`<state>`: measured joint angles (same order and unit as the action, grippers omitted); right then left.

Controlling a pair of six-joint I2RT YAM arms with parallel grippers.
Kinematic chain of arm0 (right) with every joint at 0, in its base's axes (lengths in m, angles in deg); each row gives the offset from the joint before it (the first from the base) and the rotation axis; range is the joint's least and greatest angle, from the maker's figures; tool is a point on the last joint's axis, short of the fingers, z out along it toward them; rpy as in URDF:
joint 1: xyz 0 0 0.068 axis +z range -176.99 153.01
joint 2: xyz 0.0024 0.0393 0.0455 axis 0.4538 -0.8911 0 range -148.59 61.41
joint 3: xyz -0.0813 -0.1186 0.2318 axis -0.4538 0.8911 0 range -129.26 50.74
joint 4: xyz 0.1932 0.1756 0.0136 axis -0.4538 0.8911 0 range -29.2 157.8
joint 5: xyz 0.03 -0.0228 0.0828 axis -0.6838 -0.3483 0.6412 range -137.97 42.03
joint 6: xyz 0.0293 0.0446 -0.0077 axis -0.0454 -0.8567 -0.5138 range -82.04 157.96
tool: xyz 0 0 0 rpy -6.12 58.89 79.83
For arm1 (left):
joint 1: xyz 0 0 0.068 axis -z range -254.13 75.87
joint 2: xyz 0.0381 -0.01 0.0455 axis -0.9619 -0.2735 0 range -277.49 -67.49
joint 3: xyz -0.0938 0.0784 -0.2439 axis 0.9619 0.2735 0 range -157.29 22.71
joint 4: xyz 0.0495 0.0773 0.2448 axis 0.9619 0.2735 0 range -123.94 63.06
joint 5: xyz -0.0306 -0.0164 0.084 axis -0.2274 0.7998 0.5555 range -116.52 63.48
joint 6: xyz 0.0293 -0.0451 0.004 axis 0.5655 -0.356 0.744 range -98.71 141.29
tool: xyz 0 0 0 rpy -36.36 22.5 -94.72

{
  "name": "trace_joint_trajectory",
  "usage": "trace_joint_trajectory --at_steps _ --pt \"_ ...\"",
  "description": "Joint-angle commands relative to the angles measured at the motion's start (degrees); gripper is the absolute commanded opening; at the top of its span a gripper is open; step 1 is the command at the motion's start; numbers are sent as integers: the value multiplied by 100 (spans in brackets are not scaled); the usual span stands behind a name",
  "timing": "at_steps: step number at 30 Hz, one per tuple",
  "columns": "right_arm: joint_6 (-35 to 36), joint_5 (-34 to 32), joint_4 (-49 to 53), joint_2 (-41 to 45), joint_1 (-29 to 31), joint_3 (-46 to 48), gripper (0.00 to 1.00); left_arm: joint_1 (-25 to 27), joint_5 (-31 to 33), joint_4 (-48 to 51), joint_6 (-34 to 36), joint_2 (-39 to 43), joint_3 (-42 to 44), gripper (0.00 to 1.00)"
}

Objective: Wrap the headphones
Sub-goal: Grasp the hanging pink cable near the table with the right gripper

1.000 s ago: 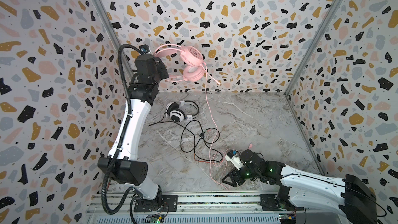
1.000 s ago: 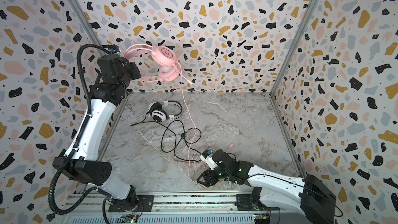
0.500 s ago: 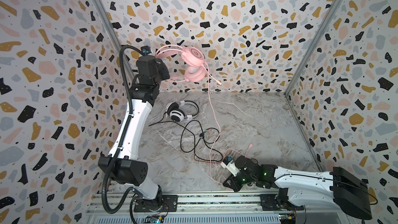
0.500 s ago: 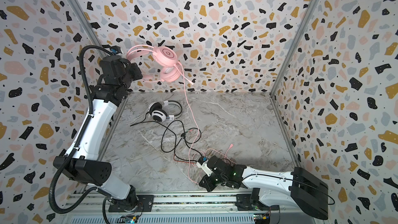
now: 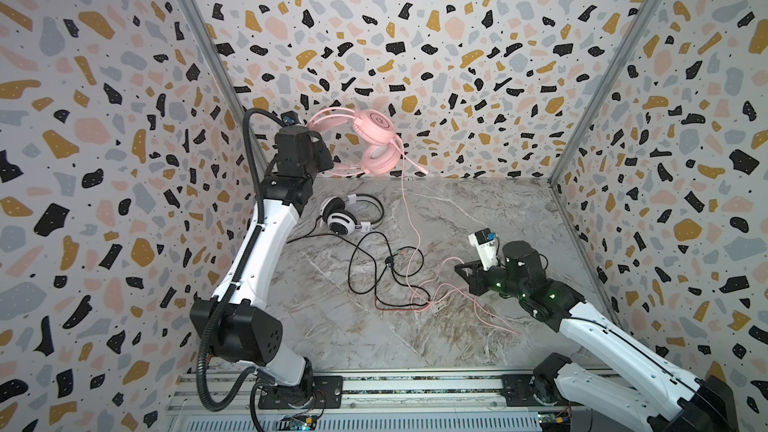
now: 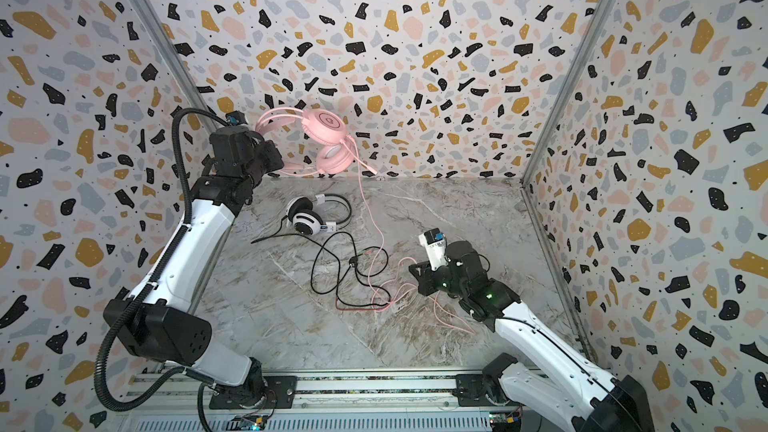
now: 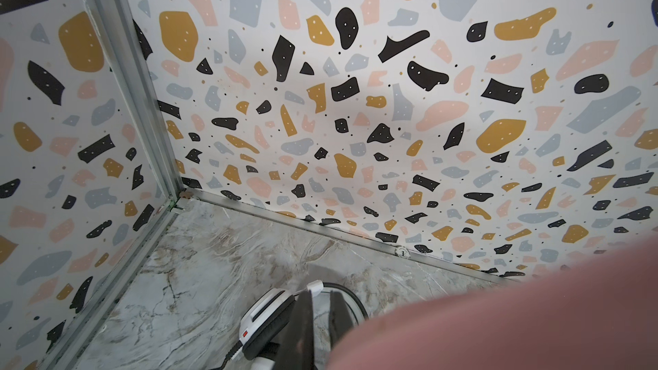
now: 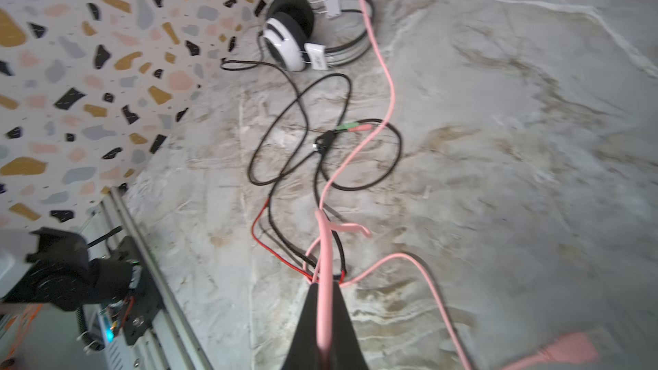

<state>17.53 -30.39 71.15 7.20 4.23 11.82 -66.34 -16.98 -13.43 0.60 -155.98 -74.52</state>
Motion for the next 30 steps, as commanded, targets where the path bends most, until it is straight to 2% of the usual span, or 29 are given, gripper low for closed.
trace_joint_trajectory --at_steps 1,4,7,8,10,11,13,16,19,21,22,25,30 --pt "435 -35 430 21 -679 -242 0 21 78 -815 -141 487 -112 0" --pt "412 193 358 93 -1706 -333 1 21 197 -831 -80 659 -65 0" --pt "183 624 74 134 -2426 -359 6 21 195 -974 -94 824 46 0" --pt "116 673 -51 133 -2479 -365 12 21 160 -960 -93 833 34 0" --pt "70 769 -138 -49 -2465 -463 35 25 76 -873 -91 832 -19 0" --pt "107 915 -103 -209 -2473 -567 42 23 -11 -845 -93 833 -23 0" --pt "213 1019 -10 -474 -2418 -753 48 21 -154 -783 -115 833 -8 0" --pt "316 767 -113 -471 -2232 -841 52 29 -409 -758 -187 890 91 0" --pt "433 745 -543 -582 -1671 -780 55 29 -539 -785 -267 949 152 0" --pt "537 1021 -888 -901 -1268 -694 58 29 -560 -790 -278 943 103 0" --pt "538 1012 -1028 -1017 -1119 -609 60 29 -560 -771 -278 931 40 0" --pt "514 880 -1689 -1156 -734 -108 74 29 -508 -525 -156 787 -381 0" --pt "599 689 -2508 -1371 -560 667 77 29 -435 -115 -23 514 -1123 0"
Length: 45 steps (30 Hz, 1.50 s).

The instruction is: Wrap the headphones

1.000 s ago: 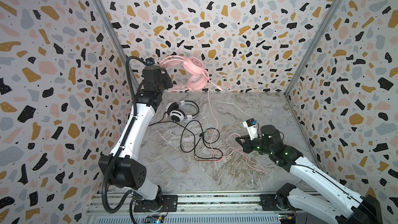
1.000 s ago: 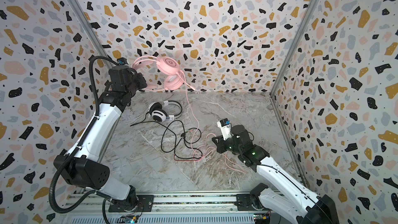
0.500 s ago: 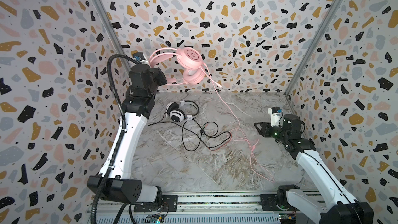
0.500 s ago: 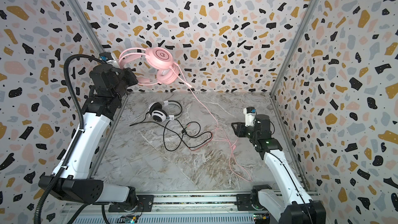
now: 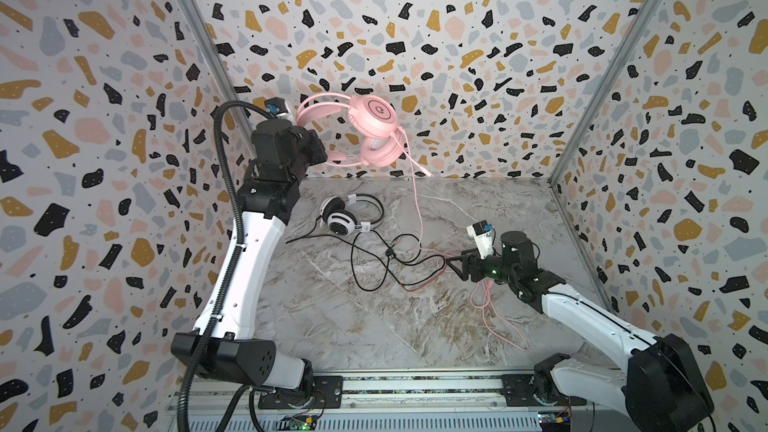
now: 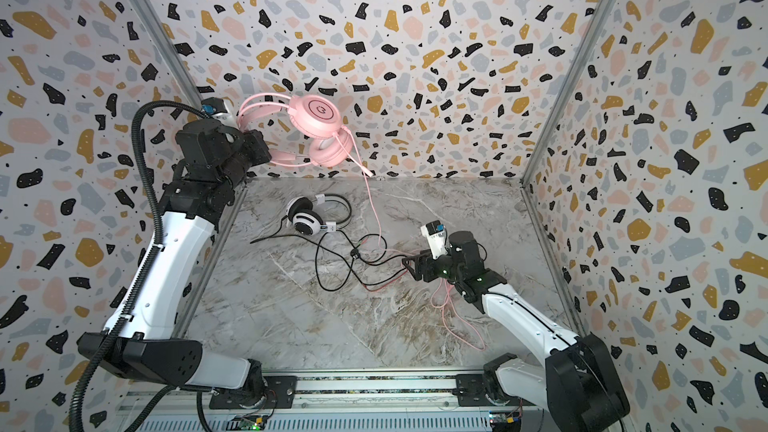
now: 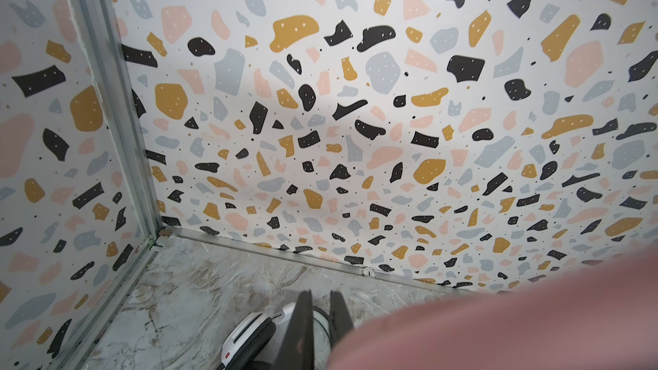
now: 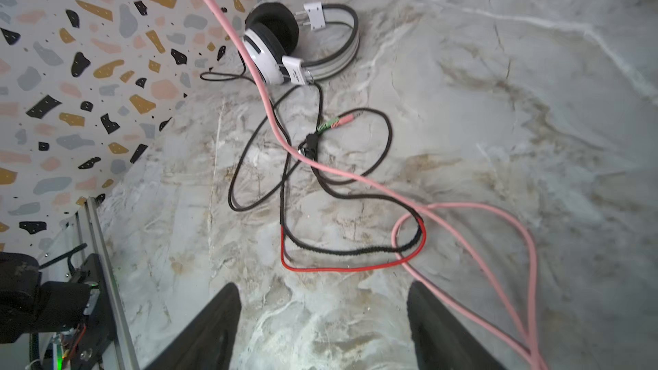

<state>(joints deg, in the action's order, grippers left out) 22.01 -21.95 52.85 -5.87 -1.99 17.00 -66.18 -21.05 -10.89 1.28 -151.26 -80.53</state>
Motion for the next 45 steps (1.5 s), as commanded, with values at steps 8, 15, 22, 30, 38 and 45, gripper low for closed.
trace_joint_trajectory --at_steps 8,15,22,30,38,45 --pt "687 -2034 -1901 -813 704 263 85 14 -47 -280 -126 -132 -1077 0" --pt "1079 -2239 -2104 -2109 619 -418 83 14 -55 16 -99 -345 -1577 0" --pt "1150 -1910 -2406 -2325 579 -511 36 13 -10 102 -69 -408 -1682 0" --pt "1029 -2282 -1584 -1016 832 -223 0 14 322 -321 -319 -420 -1006 0" --pt "1123 -2013 1423 -477 1086 -1608 0 596 1611 -354 394 -704 -517 0" --pt "1129 -1915 2650 -28 1281 -2912 0 1680 3359 -283 1643 -879 304 0"
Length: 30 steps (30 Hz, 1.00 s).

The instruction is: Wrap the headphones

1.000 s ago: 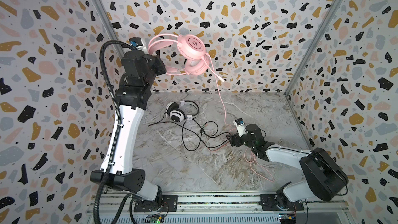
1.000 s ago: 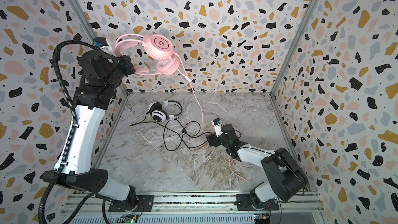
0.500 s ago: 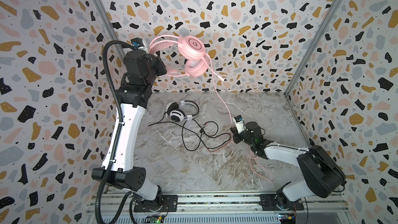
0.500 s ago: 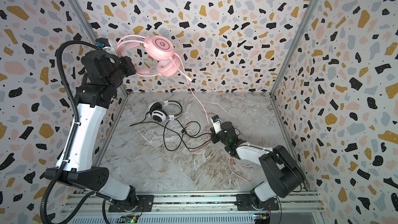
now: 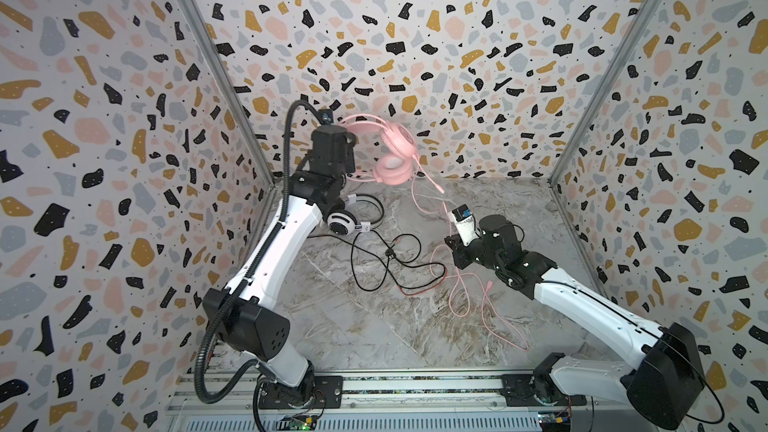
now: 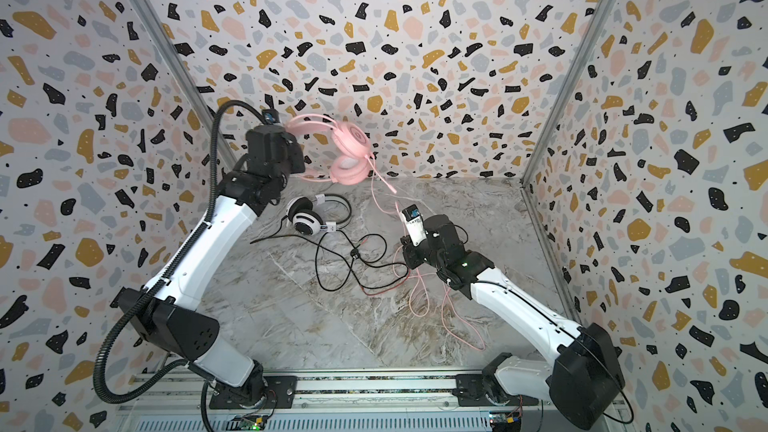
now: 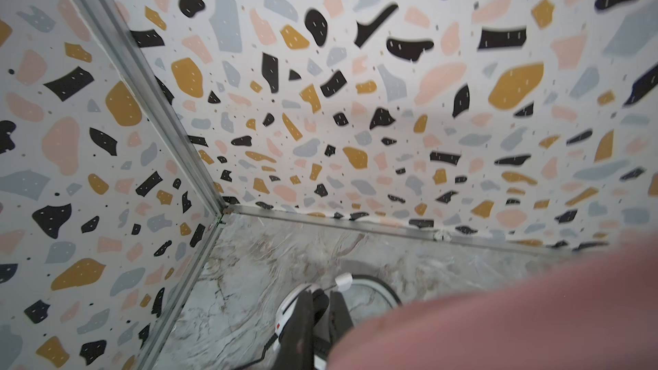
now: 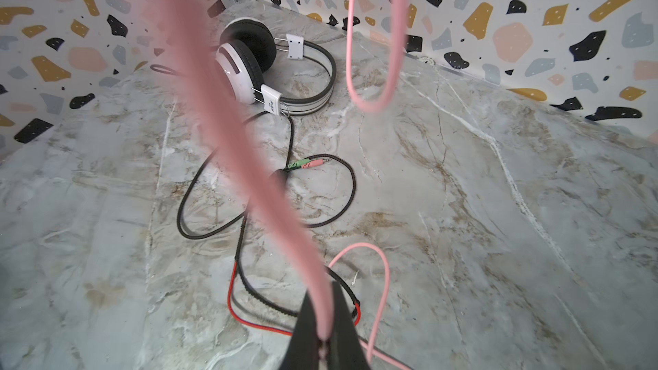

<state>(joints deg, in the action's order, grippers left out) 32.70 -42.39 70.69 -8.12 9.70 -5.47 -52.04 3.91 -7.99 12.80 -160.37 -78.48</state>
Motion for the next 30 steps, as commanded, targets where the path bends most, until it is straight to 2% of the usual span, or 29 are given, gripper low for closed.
trace_joint_trajectory --at_steps 1,3,10,16,22,25,27,30 --pt "173 162 1031 174 196 -868 0 378 753 -538 585 -25 164 0" --pt "351 232 1400 64 230 -1301 0 540 40 -365 933 -112 217 0" --pt "684 -186 1786 8 123 -1827 0 918 -1252 492 1657 -361 361 0" --pt "642 116 1533 22 -329 -1882 0 1158 -1771 1207 1961 -312 518 0" --pt "636 246 1591 -40 -354 -2062 0 1228 -1221 1024 1798 -33 762 0" --pt "549 564 1599 71 -349 -1991 0 1140 -452 256 1403 433 1210 0" --pt "397 978 1505 243 -309 -1860 0 954 24 -245 1010 718 1436 0" --pt "171 1196 1457 510 -47 -1652 0 374 79 -587 211 953 1437 0"
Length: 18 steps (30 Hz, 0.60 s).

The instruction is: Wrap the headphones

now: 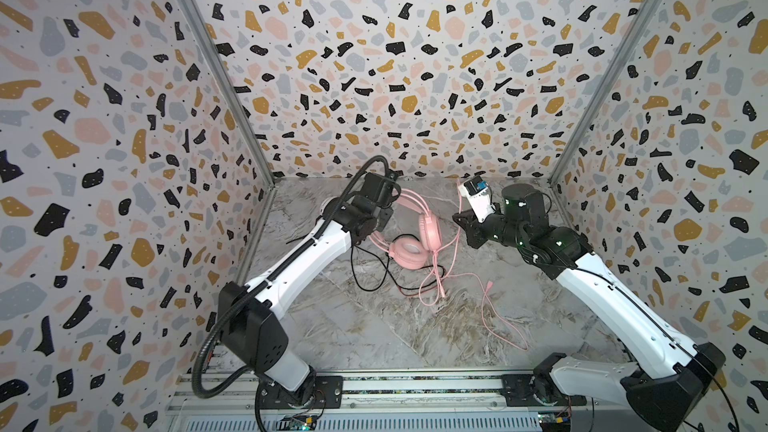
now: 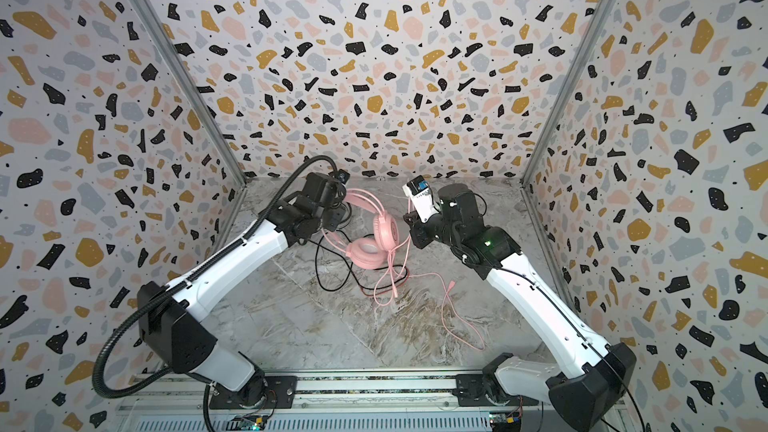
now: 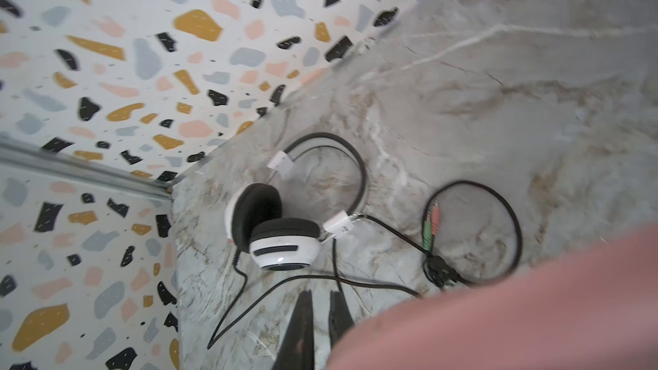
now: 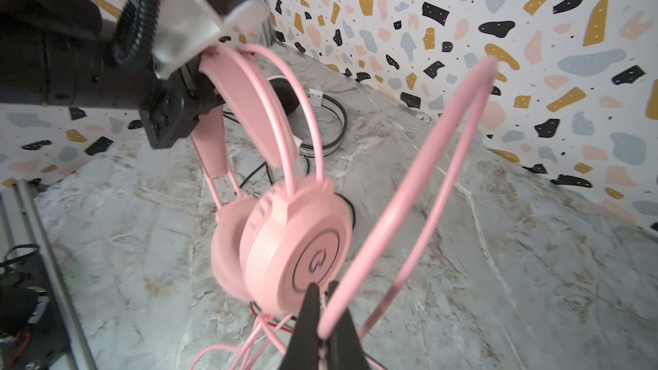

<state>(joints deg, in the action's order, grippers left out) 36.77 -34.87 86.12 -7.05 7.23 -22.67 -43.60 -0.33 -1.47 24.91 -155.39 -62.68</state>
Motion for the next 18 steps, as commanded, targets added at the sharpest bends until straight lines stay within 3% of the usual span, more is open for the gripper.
trace_joint_trajectory --at_steps 1,5,11,18 --pt "-296 504 -82 471 310 144 0 -700 373 -1341 -1262 510 -154 0" --pt "-346 642 99 616 468 357 0 -1228 -17 -1542 -1847 572 -304 0" --pt "-294 -240 293 787 366 520 0 -1252 -458 -1652 -1864 694 -334 0" --pt "16 -198 437 546 480 -78 0 -1217 -318 -1536 -2203 541 -250 0"
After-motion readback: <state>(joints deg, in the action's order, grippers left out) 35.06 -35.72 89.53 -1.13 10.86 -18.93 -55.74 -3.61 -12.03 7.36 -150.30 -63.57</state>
